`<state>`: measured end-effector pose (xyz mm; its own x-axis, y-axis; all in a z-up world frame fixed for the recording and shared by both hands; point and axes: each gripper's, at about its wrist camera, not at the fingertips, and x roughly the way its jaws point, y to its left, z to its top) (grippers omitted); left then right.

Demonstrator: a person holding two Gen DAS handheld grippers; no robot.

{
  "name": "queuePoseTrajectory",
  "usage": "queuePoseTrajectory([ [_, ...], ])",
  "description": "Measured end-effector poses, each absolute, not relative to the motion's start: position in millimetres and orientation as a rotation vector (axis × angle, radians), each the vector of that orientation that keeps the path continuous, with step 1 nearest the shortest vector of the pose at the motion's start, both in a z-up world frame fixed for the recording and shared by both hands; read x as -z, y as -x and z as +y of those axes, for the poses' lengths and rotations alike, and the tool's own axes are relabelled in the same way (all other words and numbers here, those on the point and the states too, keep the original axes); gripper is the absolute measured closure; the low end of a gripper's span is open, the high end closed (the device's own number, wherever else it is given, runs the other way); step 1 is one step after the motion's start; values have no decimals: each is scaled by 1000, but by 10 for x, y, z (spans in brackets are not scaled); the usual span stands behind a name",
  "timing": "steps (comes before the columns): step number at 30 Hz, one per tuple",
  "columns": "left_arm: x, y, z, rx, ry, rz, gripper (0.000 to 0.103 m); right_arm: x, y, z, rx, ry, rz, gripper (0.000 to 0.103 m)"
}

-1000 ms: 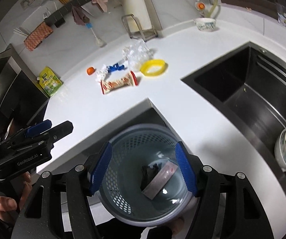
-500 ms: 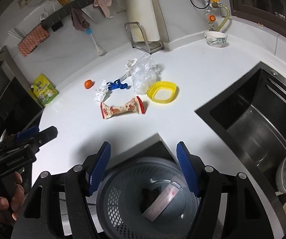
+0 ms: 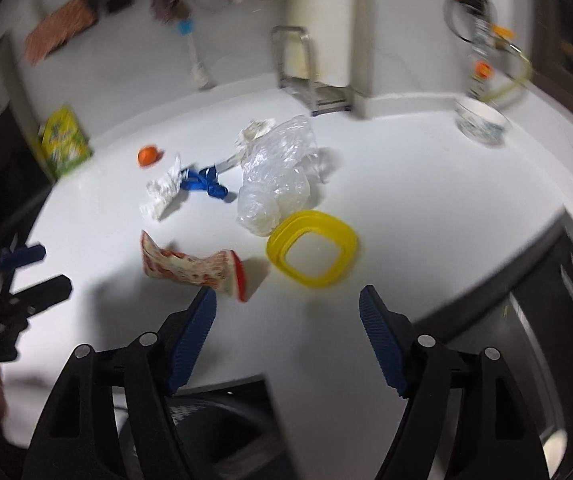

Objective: Collect trash
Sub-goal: 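Grasp the yellow plastic lid with the right tool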

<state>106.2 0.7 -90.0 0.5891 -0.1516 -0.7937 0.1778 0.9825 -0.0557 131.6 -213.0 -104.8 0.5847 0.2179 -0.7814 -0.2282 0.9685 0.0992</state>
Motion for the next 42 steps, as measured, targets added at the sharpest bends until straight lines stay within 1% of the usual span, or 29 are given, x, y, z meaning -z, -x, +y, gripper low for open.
queuePoseTrajectory([
  [6, 1057, -1072, -41, 186, 13, 954, 17, 1315, -1614, -2217, -388, 150, 958, 31],
  [8, 1108, -1087, -60, 179, 28, 965, 17, 1365, -1695, -2253, -419, 164, 962, 31],
  [10, 1146, -1100, -87, 173, 40, 976, 17, 1412, -1775, -2275, -439, 178, 966, 28],
  [17, 1162, -1151, -149, 164, 52, 975, 17, 1496, -2017, -2239, -528, 267, 962, 26],
  [25, 1182, -1252, -165, 154, 61, 985, 17, 1629, -2236, -2192, -614, 311, 1006, 26],
  [36, 1208, -1349, -182, 158, 64, 996, 17, 1725, -2302, -2098, -640, 344, 980, 27],
  [42, 1211, -1364, -180, 162, 62, 994, 17, 1715, -2319, -2089, -650, 312, 983, 30],
])
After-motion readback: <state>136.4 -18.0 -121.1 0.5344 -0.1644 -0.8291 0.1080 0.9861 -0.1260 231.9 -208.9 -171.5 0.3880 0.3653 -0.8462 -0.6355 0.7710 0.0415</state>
